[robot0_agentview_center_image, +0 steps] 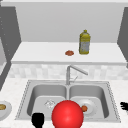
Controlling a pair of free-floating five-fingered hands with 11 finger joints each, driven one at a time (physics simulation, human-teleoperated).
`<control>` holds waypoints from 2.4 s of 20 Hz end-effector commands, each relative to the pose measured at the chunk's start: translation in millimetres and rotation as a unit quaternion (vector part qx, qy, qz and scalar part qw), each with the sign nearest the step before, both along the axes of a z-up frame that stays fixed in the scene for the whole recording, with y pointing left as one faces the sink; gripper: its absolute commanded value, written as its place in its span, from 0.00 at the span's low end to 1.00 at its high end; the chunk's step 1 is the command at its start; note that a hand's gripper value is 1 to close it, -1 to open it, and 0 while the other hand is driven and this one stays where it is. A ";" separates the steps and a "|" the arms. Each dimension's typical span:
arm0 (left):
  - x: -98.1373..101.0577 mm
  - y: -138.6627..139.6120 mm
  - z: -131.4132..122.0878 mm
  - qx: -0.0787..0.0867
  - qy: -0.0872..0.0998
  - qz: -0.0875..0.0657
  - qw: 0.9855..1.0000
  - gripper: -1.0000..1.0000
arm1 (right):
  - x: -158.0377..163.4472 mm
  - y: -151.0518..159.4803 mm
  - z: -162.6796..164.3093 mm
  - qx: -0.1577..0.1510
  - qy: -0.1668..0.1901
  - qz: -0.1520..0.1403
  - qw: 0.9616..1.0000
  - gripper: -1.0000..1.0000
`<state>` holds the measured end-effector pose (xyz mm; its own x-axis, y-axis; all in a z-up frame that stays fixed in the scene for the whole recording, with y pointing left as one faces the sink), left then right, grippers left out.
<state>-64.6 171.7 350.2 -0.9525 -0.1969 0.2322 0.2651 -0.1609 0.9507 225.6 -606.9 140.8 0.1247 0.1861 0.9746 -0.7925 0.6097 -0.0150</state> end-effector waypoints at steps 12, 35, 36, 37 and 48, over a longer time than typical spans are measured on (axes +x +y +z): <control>0.0 0.0 0.0 0.000 0.000 0.000 1.000 0.50 | -14.8 3.1 0.2 -0.127 -0.029 0.034 0.991 0.00; 0.0 0.0 0.0 0.000 0.000 0.000 1.000 0.50 | -23.5 3.1 0.3 -0.291 -0.015 0.057 0.955 0.00; 0.0 0.0 0.0 0.000 0.000 0.000 1.000 0.50 | -23.2 3.1 0.3 -0.298 -0.013 0.056 0.953 0.00; 0.0 0.0 0.0 0.000 0.000 0.000 1.000 0.50 | -23.3 3.2 0.3 -0.305 -0.013 0.056 0.951 0.00; 0.0 0.0 0.0 0.000 0.000 0.000 1.000 0.50 | -23.3 3.2 0.3 -0.390 -0.010 0.052 0.919 0.00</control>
<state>-64.6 171.7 350.2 -0.9525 -0.1969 0.2322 0.2651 -0.1609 0.9507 202.3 -603.7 141.1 0.1144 0.7716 0.6257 -0.8357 0.4153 -0.3593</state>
